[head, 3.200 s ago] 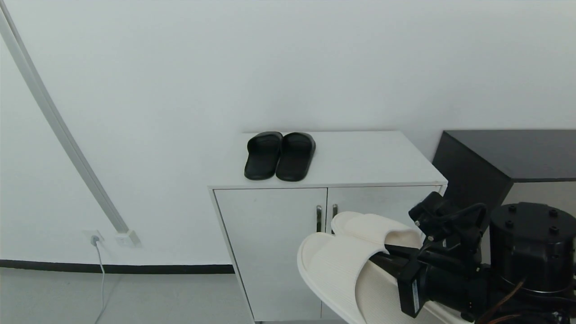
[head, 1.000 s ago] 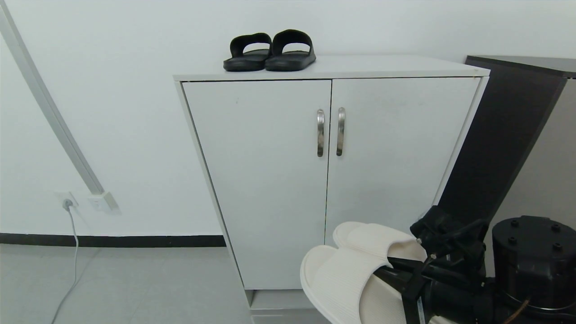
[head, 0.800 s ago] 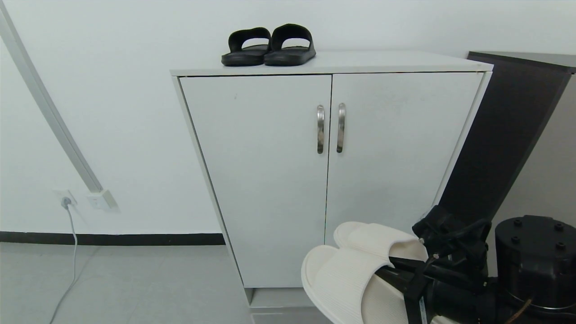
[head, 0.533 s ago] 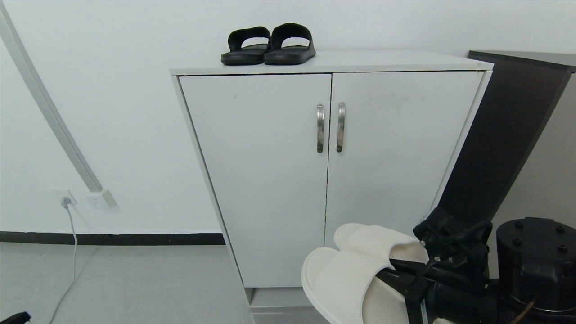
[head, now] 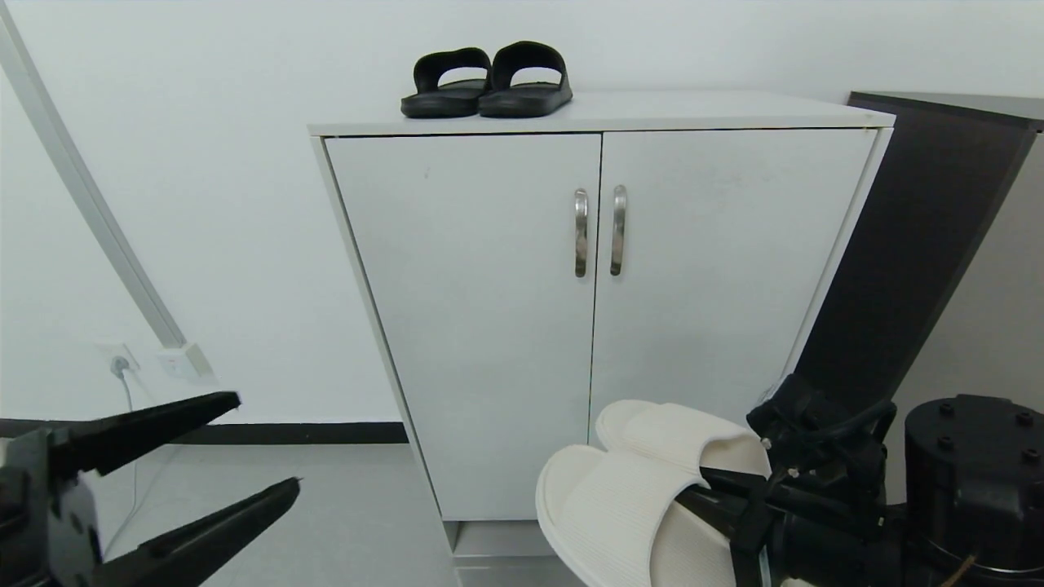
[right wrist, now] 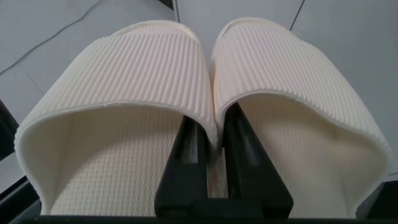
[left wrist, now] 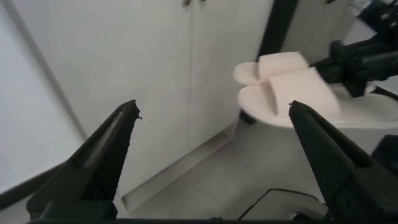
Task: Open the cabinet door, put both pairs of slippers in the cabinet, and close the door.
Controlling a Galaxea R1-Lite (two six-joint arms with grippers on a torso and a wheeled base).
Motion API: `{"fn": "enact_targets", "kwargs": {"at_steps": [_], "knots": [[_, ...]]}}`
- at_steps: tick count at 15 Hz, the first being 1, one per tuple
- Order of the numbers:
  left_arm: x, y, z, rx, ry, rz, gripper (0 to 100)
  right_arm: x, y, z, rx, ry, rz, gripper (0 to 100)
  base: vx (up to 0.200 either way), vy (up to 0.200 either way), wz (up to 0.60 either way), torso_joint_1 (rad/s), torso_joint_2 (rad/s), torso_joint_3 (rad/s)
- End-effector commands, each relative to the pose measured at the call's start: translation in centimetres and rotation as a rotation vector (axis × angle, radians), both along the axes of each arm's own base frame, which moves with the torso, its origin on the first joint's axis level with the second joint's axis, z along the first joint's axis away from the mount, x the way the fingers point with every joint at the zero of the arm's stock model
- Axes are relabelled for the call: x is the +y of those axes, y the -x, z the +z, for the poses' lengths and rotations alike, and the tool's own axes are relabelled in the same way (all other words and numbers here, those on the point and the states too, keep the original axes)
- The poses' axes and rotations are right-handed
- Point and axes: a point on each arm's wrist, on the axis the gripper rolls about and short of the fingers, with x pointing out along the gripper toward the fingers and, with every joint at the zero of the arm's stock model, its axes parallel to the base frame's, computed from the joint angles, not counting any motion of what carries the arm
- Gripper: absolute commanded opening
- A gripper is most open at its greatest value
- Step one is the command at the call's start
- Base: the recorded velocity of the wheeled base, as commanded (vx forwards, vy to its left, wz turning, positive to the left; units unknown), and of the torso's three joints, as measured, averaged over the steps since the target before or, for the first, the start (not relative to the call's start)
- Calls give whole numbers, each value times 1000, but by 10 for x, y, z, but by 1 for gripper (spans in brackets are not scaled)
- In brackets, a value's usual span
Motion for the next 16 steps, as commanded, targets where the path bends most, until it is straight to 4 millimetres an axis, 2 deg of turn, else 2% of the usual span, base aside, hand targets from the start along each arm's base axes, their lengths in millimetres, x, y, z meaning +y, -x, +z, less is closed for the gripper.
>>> {"fn": "enact_targets", "kwargs": {"at_steps": [1, 4, 5, 9, 12, 15, 16], "knots": [[-28, -39, 7, 37, -7, -127, 100, 0, 1, 0, -2, -1, 0, 0, 0, 0, 0, 0, 0, 0], [-50, -67, 17, 20, -2, -185, 100, 1, 1, 3, -20, -23, -3, 0, 0, 0, 0, 0, 0, 0], [-59, -82, 21, 14, -2, -201, 100, 1, 0, 3, -23, -28, -3, 0, 0, 0, 0, 0, 0, 0], [-92, -123, 25, -77, 48, -245, 100, 0, 0, -4, -3, -6, -3, 0, 0, 0, 0, 0, 0, 0], [-107, -142, 37, -79, 97, -266, 100, 0, -1, -6, 3, -2, -7, 0, 0, 0, 0, 0, 0, 0], [-144, -161, 55, -120, 136, -343, 100, 0, -4, -9, 13, 8, -13, 0, 0, 0, 0, 0, 0, 0], [-147, -164, 57, -115, 145, -349, 100, 0, -4, -10, 15, 10, -13, 0, 0, 0, 0, 0, 0, 0]]}}
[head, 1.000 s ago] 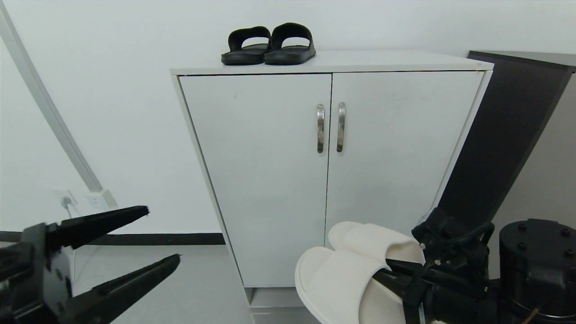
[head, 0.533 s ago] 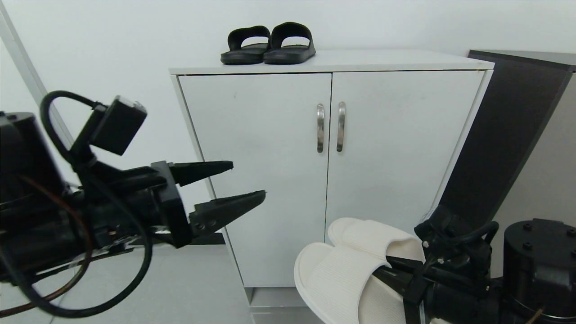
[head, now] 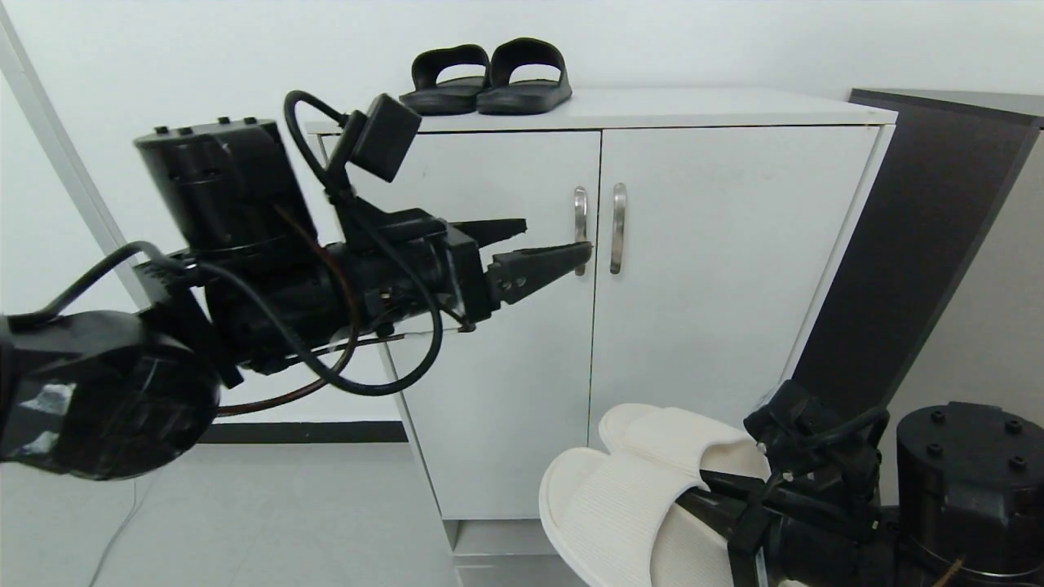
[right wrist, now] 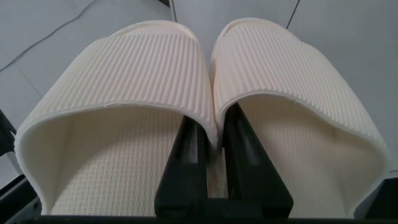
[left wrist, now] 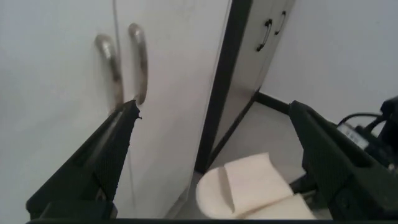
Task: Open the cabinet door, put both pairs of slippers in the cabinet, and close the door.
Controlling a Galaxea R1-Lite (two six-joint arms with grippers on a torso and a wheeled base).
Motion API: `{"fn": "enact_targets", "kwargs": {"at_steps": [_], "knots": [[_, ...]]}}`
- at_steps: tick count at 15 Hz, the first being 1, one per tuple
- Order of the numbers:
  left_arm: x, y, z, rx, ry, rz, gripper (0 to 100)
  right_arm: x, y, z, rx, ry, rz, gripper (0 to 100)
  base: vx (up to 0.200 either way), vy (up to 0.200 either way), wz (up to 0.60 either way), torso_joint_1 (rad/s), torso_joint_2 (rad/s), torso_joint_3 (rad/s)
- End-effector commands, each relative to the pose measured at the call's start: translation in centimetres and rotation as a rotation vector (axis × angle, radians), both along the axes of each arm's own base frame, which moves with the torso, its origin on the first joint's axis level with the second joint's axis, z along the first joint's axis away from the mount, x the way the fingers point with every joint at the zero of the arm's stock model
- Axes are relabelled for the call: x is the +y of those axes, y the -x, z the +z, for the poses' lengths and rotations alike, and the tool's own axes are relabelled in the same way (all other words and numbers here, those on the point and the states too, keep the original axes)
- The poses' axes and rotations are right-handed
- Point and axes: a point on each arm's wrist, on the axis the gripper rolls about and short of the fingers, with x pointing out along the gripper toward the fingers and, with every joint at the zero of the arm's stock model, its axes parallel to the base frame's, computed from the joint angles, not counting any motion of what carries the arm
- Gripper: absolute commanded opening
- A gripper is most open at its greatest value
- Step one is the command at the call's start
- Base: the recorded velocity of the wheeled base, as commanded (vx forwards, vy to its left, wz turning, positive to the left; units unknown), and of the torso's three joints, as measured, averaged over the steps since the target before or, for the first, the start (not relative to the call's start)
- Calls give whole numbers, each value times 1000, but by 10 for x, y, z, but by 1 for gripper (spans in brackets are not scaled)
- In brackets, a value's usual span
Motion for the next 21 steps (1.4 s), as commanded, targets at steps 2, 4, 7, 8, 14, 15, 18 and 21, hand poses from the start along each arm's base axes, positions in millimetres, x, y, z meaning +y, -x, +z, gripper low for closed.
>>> {"fn": "enact_targets", "kwargs": {"at_steps": [2, 4, 7, 8, 14, 15, 18, 21], "knots": [[-38, -21, 3, 69, 24, -77, 100, 3, -3, -7, 20, 19, 0, 0, 0, 0, 0, 0, 0, 0], [-47, -32, 4, 94, 18, -105, 100, 3, -3, -6, 18, 16, 0, 0, 0, 0, 0, 0, 0, 0], [-57, -45, 3, 142, 4, -169, 100, 2, -3, -6, 18, 16, -2, 0, 0, 0, 0, 0, 0, 0], [-58, -46, 6, 173, 17, -211, 100, 2, -3, -6, 17, 15, -3, 0, 0, 0, 0, 0, 0, 0], [-72, -65, -4, 212, 38, -109, 100, 2, -4, -6, 15, 15, -7, 0, 0, 0, 0, 0, 0, 0], [-76, -63, -4, 213, 39, -91, 100, 2, -4, -5, 13, 15, -10, 0, 0, 0, 0, 0, 0, 0], [-77, -61, 1, 234, 31, -35, 100, 2, -5, -6, 14, 20, -13, 0, 0, 0, 0, 0, 0, 0], [-77, -62, 5, 242, 27, -11, 100, 3, -5, -5, 13, 19, -13, 0, 0, 0, 0, 0, 0, 0]]}}
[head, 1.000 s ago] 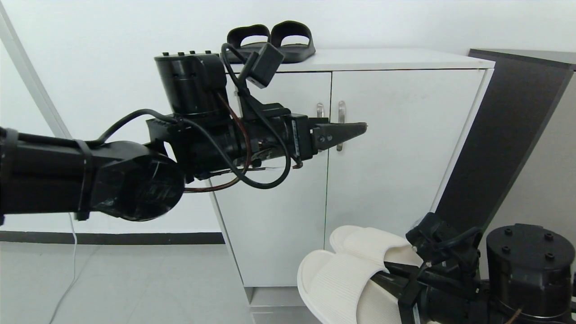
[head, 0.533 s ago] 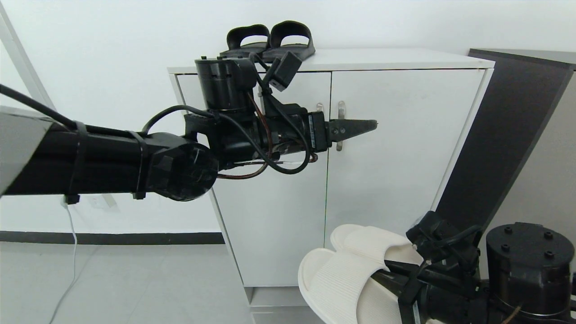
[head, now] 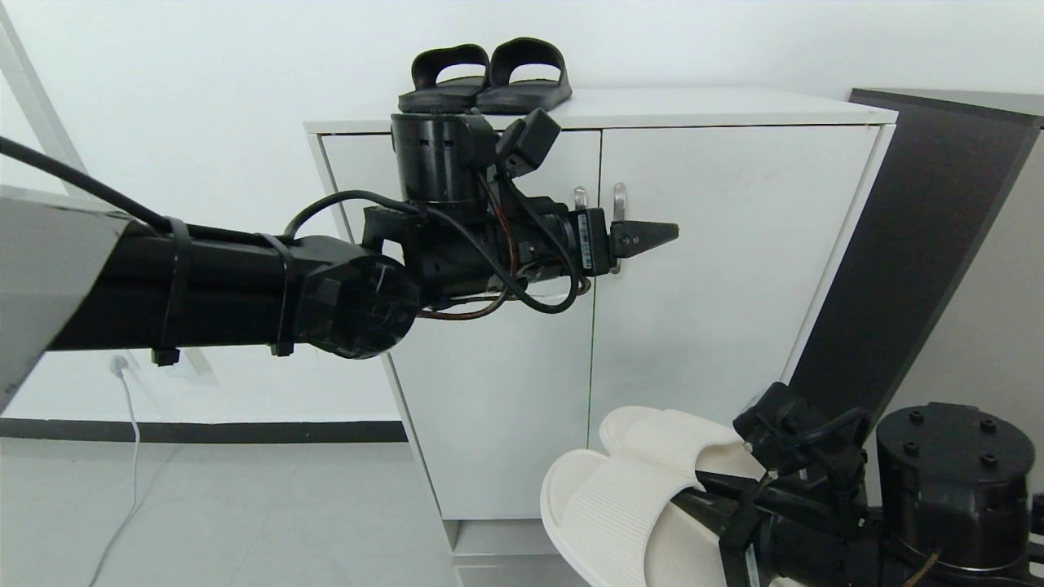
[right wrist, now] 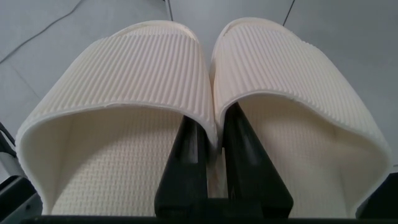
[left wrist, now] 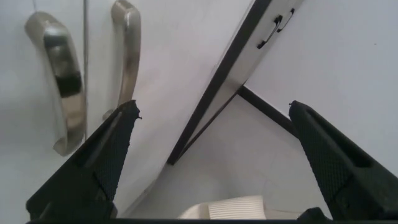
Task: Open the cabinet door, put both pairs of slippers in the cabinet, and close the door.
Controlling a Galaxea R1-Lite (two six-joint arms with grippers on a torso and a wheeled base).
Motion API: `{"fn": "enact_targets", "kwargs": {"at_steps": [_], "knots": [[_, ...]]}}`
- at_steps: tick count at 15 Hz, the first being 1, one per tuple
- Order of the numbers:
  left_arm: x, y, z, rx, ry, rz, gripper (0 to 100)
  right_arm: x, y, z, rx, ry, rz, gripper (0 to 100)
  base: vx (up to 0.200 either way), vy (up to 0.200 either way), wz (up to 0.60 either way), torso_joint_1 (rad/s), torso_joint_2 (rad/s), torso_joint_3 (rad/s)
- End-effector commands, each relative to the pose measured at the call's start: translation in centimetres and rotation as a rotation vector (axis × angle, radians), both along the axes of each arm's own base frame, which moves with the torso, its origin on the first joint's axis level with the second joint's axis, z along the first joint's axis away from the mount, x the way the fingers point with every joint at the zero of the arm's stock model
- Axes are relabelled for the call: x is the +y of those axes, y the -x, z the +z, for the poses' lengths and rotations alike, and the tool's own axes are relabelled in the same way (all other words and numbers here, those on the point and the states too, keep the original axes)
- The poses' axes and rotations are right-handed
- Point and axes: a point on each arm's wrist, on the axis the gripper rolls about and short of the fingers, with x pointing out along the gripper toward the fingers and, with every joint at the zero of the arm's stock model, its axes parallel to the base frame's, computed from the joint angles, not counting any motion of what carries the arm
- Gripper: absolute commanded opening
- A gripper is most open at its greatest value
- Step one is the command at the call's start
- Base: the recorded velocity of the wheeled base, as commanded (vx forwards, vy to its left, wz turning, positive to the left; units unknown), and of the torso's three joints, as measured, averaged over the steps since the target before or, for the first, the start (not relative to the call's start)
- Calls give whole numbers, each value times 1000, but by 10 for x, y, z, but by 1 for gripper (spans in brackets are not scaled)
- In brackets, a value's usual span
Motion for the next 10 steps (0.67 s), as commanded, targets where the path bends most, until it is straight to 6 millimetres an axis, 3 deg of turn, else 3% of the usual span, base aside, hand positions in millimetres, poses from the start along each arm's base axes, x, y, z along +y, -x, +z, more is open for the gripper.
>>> {"fn": "enact_targets", "kwargs": {"at_steps": [1, 10], "knots": [[0, -1, 7, -11, 7, 15, 100, 0, 0, -1, 3, 3, 0, 0, 0, 0, 0, 0, 0, 0], [-16, -23, 2, 5, -25, 64, 100, 0, 0, -1, 2, 4, 1, 0, 0, 0, 0, 0, 0, 0]]}}
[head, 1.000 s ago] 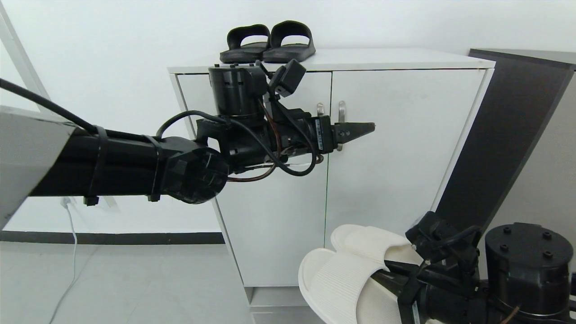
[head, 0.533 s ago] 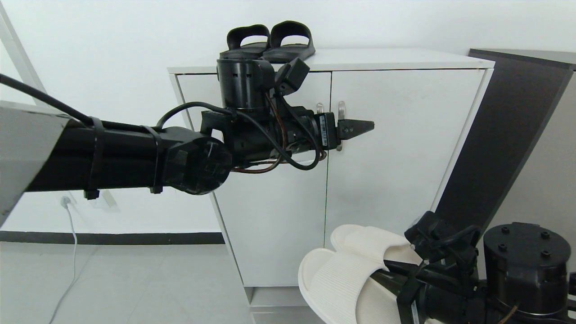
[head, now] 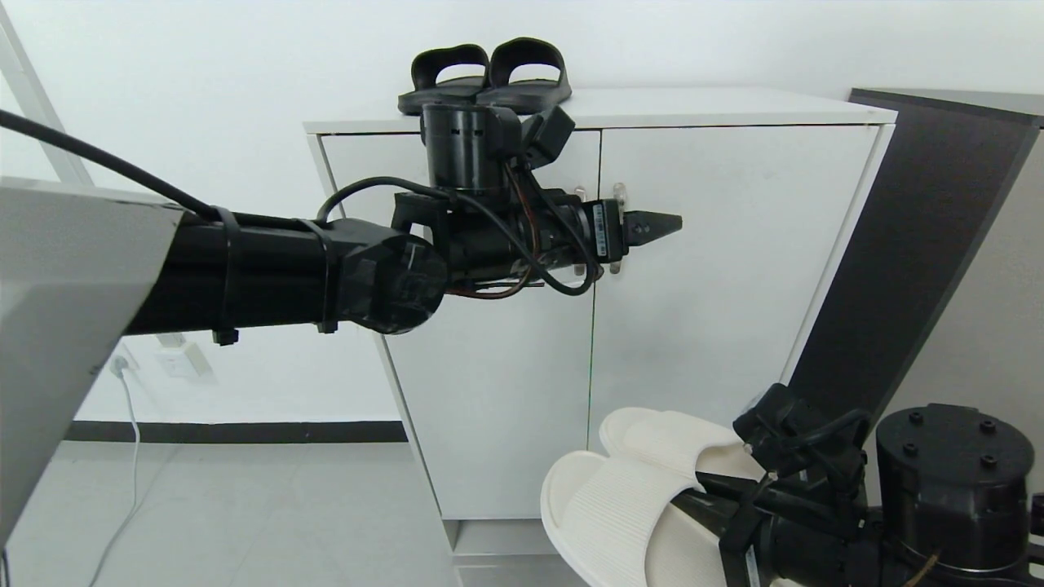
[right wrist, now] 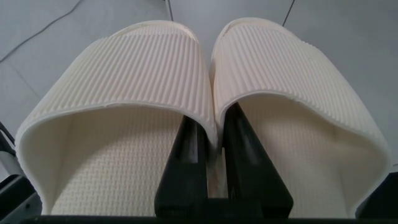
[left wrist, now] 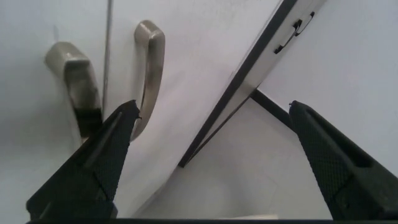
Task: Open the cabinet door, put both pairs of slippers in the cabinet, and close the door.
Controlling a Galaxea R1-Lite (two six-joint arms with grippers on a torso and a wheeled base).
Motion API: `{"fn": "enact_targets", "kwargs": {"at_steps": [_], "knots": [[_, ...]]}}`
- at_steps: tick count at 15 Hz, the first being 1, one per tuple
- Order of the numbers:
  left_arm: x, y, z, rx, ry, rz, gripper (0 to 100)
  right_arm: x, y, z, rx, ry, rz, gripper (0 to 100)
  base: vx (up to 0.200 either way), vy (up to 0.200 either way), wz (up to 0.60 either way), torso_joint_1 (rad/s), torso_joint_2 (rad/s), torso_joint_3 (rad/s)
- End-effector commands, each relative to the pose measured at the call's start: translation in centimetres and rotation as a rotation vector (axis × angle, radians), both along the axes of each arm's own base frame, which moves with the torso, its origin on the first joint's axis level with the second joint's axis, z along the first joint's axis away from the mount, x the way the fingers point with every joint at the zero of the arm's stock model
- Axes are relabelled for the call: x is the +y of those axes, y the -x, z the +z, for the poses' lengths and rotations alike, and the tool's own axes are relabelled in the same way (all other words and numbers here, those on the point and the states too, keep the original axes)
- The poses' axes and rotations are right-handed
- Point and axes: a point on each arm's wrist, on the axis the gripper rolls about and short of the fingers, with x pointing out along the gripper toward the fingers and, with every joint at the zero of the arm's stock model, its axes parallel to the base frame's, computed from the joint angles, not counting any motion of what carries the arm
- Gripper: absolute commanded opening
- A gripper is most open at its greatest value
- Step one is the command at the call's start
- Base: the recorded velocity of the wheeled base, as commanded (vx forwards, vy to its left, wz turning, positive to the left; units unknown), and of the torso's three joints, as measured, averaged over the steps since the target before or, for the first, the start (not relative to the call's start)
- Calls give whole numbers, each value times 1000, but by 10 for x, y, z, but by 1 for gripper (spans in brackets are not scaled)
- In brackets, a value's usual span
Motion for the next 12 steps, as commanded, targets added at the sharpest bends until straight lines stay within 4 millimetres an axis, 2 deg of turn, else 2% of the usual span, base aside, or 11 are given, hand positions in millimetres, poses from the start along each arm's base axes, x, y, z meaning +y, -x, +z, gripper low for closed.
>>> {"fn": "enact_targets", "kwargs": {"at_steps": [1, 6, 7, 12], "knots": [[-5, -7, -1, -9, -8, 6, 100, 0, 0, 0, -1, 0, 0, 0, 0, 0, 0, 0, 0, 0], [-13, -8, -3, -7, -12, -9, 100, 0, 0, -1, 3, 2, 0, 0, 0, 0, 0, 0, 0, 0], [-13, -7, -3, -5, -11, -12, 0, 0, 0, -1, 3, 3, -2, 0, 0, 0, 0, 0, 0, 0], [-11, -5, -1, -15, -2, -15, 0, -1, 5, -2, 12, 0, 19, 0, 0, 0, 0, 0, 0, 0]]}}
